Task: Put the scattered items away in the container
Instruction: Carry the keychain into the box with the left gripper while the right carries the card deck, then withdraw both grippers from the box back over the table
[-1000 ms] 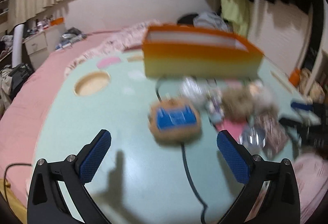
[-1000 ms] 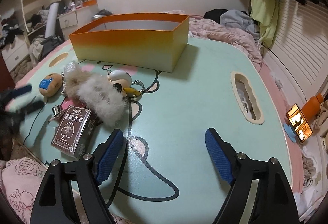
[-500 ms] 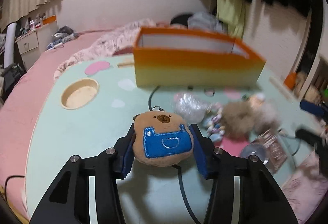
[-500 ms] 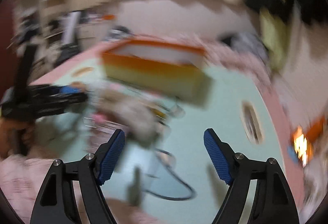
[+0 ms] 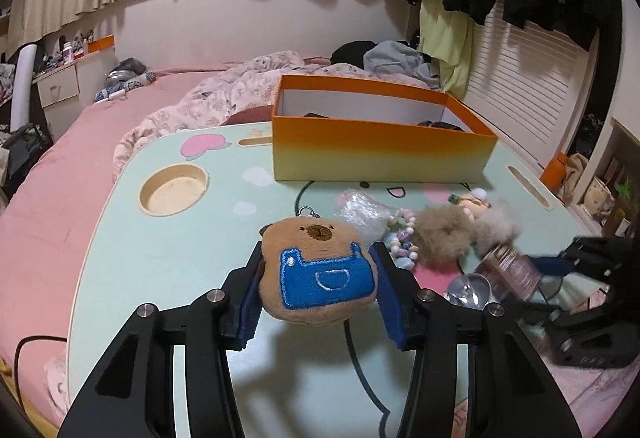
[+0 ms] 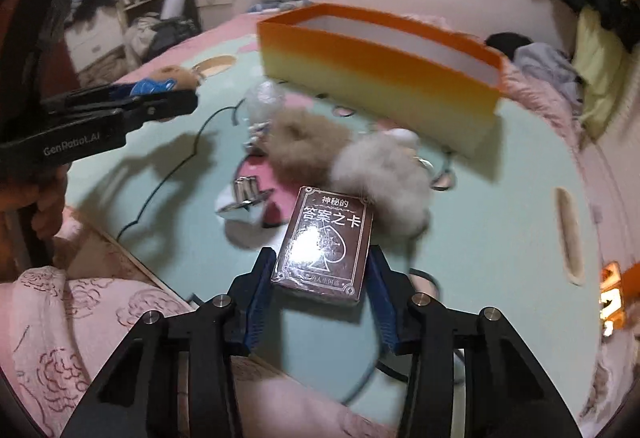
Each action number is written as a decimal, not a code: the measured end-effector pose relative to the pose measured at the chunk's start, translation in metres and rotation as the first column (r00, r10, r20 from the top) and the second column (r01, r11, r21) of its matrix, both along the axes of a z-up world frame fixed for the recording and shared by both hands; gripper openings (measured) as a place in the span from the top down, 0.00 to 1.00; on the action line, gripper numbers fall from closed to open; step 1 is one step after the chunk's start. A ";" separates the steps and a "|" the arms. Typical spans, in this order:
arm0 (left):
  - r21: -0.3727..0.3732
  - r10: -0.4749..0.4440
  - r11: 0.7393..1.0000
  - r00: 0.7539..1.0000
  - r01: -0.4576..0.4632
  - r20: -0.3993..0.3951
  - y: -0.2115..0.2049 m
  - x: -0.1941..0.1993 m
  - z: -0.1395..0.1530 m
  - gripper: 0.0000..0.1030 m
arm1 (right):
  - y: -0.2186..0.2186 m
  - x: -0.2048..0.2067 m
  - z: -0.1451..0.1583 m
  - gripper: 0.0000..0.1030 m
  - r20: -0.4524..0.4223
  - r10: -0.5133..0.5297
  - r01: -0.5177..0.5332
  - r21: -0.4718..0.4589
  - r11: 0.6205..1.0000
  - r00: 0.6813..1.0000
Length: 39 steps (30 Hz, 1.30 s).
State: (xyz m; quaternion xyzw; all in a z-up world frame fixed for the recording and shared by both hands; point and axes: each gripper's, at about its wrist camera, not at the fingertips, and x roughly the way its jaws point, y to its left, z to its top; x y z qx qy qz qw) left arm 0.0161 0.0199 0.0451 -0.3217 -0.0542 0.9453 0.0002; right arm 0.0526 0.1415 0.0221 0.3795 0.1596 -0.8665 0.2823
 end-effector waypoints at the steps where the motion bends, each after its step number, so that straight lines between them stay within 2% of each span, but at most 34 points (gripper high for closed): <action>1: -0.005 -0.005 1.000 1.000 0.005 -0.004 0.001 0.002 0.001 0.51 | 0.006 0.004 0.004 0.58 -0.023 -0.002 0.002 -0.023 1.000 1.000; 3: -0.006 -0.013 1.000 1.000 0.013 -0.009 0.004 0.003 0.003 0.51 | 0.020 0.007 0.012 0.58 -0.054 -0.016 0.011 -0.082 0.997 0.998; 5: 0.000 -0.021 1.000 1.000 0.021 -0.020 0.007 0.003 0.008 0.51 | 0.029 0.004 0.016 0.58 -0.050 -0.020 0.013 -0.139 0.990 0.999; 9: -0.013 -0.060 0.998 0.996 0.059 -0.066 0.018 -0.005 0.032 0.51 | 0.038 -0.010 0.032 0.58 -0.060 -0.043 0.028 -0.224 0.974 0.997; 15: -0.039 -0.104 0.994 0.986 0.100 -0.130 0.029 -0.059 0.082 0.51 | 0.030 -0.073 0.072 0.58 -0.127 -0.116 0.080 -0.256 0.963 0.985; 19: -0.001 -0.108 0.994 0.988 0.109 -0.107 0.027 -0.106 0.100 0.50 | 0.014 -0.109 0.090 0.57 -0.155 -0.140 0.103 -0.222 0.970 0.978; 20: -0.004 -0.105 0.994 0.990 0.105 -0.097 0.027 -0.119 0.101 0.48 | 0.007 -0.117 0.093 0.57 -0.161 -0.138 0.104 -0.208 0.973 0.977; 21: -0.012 -0.103 0.995 0.991 0.102 -0.084 0.027 -0.130 0.101 0.41 | 0.002 -0.127 0.093 0.55 -0.163 -0.141 0.108 -0.197 0.974 0.976; 22: -0.020 -0.089 0.996 0.994 0.087 -0.066 0.027 -0.140 0.098 0.27 | -0.002 -0.134 0.092 0.53 -0.162 -0.145 0.113 -0.192 0.975 0.976; 23: -0.028 -0.056 0.998 0.997 0.054 -0.048 0.025 -0.150 0.094 0.23 | -0.005 -0.141 0.090 0.40 -0.153 -0.161 0.132 -0.181 0.975 0.975; 24: -0.029 -0.026 0.999 0.999 0.024 -0.042 0.023 -0.153 0.091 0.23 | -0.006 -0.147 0.087 0.32 -0.141 -0.193 0.169 -0.165 0.972 0.971; 25: -0.028 -0.010 1.000 0.999 0.009 -0.041 0.021 -0.153 0.087 0.23 | -0.004 -0.149 0.085 0.32 -0.131 -0.221 0.198 -0.165 0.966 0.966; 28: -0.016 -0.047 0.999 0.998 0.047 -0.048 0.021 -0.142 0.081 0.23 | 0.006 -0.136 0.084 0.32 -0.112 -0.206 0.173 -0.247 0.953 0.972; 35: -0.042 -0.048 0.998 0.998 0.047 -0.045 0.023 -0.129 0.083 0.23 | 0.021 -0.117 0.090 0.32 -0.110 -0.211 0.175 -0.274 0.946 0.971; 39: -0.048 -0.078 0.996 0.996 0.076 -0.048 0.024 -0.094 0.085 0.23 | 0.035 -0.079 0.093 0.32 -0.114 -0.186 0.142 -0.314 0.939 0.976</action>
